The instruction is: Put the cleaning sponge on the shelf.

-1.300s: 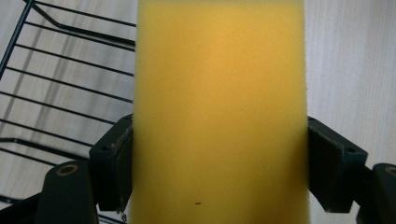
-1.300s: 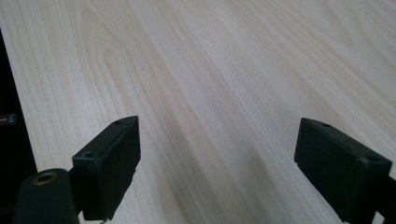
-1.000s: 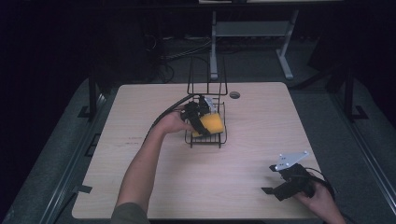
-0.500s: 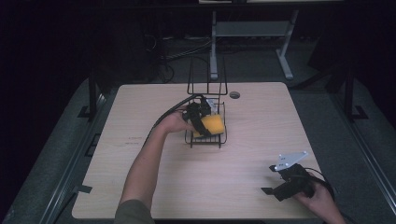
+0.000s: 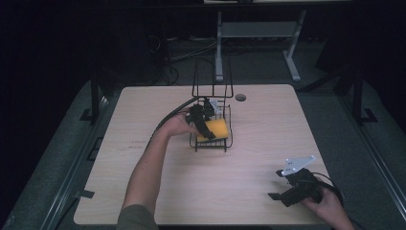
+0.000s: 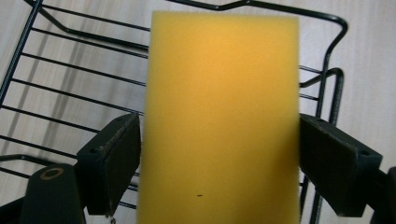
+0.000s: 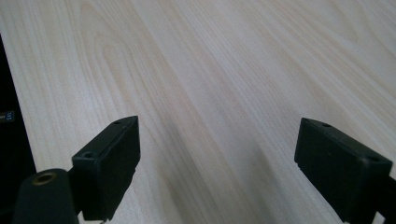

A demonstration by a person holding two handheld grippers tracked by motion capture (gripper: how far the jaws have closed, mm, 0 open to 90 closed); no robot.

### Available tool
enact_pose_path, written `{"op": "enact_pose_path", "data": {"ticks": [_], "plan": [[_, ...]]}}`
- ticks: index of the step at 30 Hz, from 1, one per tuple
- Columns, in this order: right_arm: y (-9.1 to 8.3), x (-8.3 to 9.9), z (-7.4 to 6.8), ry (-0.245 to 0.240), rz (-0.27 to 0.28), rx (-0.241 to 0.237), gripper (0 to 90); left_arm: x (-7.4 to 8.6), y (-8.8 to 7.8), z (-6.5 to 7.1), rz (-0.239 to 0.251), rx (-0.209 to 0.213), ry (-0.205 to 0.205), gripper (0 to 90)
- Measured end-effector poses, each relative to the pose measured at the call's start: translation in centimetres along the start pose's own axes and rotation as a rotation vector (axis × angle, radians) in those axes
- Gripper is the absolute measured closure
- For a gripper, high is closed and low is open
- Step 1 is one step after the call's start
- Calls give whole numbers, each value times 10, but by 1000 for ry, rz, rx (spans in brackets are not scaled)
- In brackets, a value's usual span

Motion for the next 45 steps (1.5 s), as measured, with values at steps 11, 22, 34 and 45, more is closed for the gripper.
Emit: {"op": "enact_pose_path", "data": {"ticks": [11, 22, 34, 45], "plan": [[1, 0, -1, 0, -4, -2, 140, 0, -14, -2, 23, -23, 8, 159], [1, -2, -3, -7, -6, 2, 139, 0, -19, 5, 26, -44, 19, 159], [0, -3, -5, -6, -2, 1, 139, 1, -27, 18, 40, -56, 45, 159], [-1, -5, -7, -12, -2, 3, 139, 7, -35, 36, 65, -86, 66, 159]]}}
Point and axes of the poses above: each handheld gripper's, and its own axes: y roughly forward along the jaws, x roughly out of its underside, z roughly to its right, the point moved 3 cm from there along y, roughly forward along the jaws, and after that the axes turned 5 degrees about y, right-handed, at the moved point
